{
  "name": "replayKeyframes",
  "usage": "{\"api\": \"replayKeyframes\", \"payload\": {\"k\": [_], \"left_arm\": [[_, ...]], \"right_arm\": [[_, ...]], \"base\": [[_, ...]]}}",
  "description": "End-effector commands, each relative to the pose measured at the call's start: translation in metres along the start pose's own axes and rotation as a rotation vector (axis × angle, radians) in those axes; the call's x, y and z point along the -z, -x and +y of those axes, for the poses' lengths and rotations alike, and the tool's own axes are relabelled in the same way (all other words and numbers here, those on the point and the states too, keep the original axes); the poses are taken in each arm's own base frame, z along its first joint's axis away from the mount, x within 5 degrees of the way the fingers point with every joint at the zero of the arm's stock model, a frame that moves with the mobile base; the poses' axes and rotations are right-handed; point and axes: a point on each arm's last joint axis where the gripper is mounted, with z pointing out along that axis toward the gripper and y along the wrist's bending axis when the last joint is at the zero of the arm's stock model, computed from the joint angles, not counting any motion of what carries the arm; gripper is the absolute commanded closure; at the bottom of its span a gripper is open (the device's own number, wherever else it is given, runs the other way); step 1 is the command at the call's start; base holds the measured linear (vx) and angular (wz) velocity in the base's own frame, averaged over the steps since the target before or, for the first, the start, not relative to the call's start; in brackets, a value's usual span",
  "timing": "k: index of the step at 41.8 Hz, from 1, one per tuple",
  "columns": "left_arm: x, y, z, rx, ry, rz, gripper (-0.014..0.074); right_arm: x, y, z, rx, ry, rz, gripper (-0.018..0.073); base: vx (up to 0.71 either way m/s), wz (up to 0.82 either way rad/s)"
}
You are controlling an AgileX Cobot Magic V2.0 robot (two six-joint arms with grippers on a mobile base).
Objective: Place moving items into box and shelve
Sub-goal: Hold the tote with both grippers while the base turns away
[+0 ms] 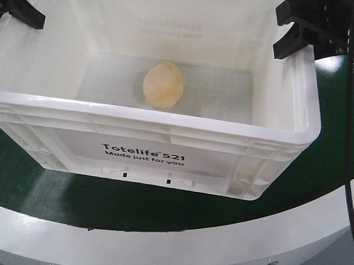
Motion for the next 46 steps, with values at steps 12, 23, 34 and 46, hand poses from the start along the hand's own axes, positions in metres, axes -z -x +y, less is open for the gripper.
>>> {"api": "replayKeyframes", "payload": {"k": [12, 23, 34, 46], "left_arm": [[0.0355, 0.0070, -0.0345, -0.006, -0.179, -0.173, 0.0597], [0.0355, 0.0070, -0.0345, -0.007, -0.179, -0.173, 0.0597], [0.0355, 0.0070, -0.0345, -0.007, -0.179, -0.173, 0.0597], [0.0355, 0.0070, -0.0345, -0.007, -0.179, -0.173, 0.0597]], "right_arm": [[0.0337, 0.0075, 0.0316, 0.004, 0.254, -0.195, 0.0563], [0.0337, 0.0076, 0.0316, 0.004, 0.254, -0.196, 0.0563], [0.0337, 0.0076, 0.0316, 0.004, 0.254, -0.196, 0.0563], [0.0337, 0.0076, 0.0316, 0.004, 0.254, -0.196, 0.0563]], "base": [[0.00, 0.00], [0.00, 0.00], [0.00, 0.00], [0.00, 0.00]]}}
